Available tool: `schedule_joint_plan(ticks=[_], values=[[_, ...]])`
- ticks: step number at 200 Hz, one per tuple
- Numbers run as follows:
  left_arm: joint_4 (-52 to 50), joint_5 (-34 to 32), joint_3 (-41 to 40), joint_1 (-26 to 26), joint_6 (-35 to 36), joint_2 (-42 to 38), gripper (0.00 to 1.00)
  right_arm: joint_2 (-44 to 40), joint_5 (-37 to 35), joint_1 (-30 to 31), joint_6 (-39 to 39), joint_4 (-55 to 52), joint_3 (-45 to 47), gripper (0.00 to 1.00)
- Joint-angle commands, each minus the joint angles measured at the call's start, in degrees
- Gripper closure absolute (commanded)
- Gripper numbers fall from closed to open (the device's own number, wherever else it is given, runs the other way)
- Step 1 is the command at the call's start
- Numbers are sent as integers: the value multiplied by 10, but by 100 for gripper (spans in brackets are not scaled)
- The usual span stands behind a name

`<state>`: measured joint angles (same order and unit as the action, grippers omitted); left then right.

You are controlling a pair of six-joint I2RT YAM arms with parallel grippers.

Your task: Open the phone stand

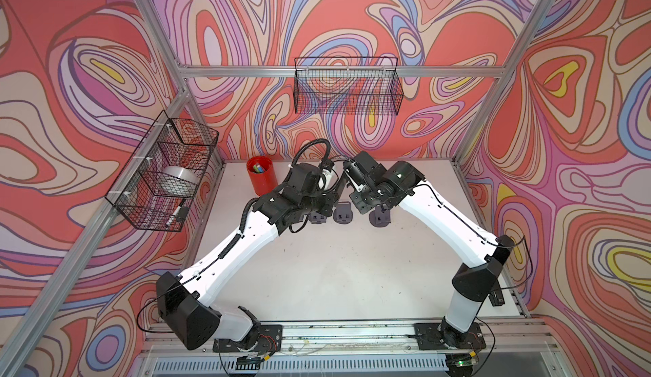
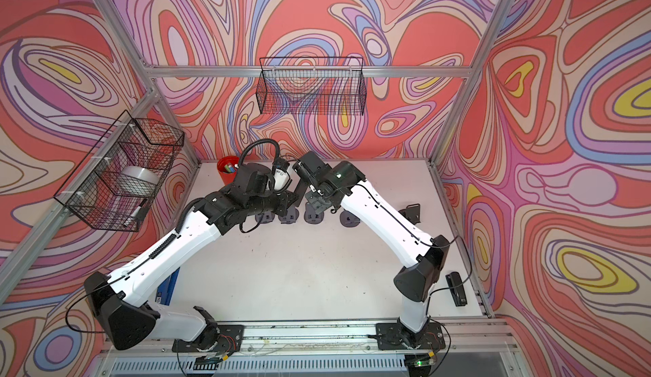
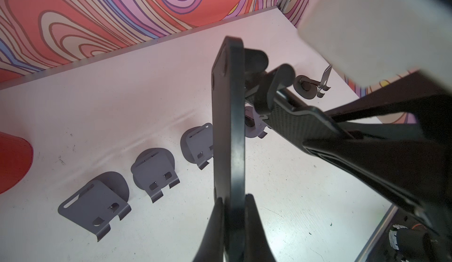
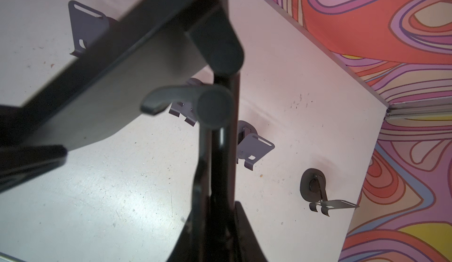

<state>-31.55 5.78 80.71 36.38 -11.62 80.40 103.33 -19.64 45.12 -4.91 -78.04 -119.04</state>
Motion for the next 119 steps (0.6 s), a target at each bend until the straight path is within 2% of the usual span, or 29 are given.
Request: schedule_joint_plan(ticks=[1, 15, 38, 50, 76, 100, 119], values=[[-20, -14, -12, -18, 21, 13, 100, -36, 75, 11, 40, -15, -39, 100], [-23, -7, -5, -18, 25, 18, 100, -32, 76, 11, 44, -21, -46, 100], [-25, 8, 8, -18, 19, 31, 87, -24, 77, 11, 46, -25, -51, 100], [-20, 15, 12, -17, 12, 35, 77, -23, 76, 11, 47, -25, -51, 100], [-9, 33, 16, -16, -2, 43, 68, -22, 75, 11, 47, -20, -49, 100], [-13, 36, 23, -12, -2, 53, 69, -22, 74, 11, 46, -19, -51, 100], [-8, 32, 20, -12, -5, 49, 76, -21, 75, 11, 47, -19, -51, 100]])
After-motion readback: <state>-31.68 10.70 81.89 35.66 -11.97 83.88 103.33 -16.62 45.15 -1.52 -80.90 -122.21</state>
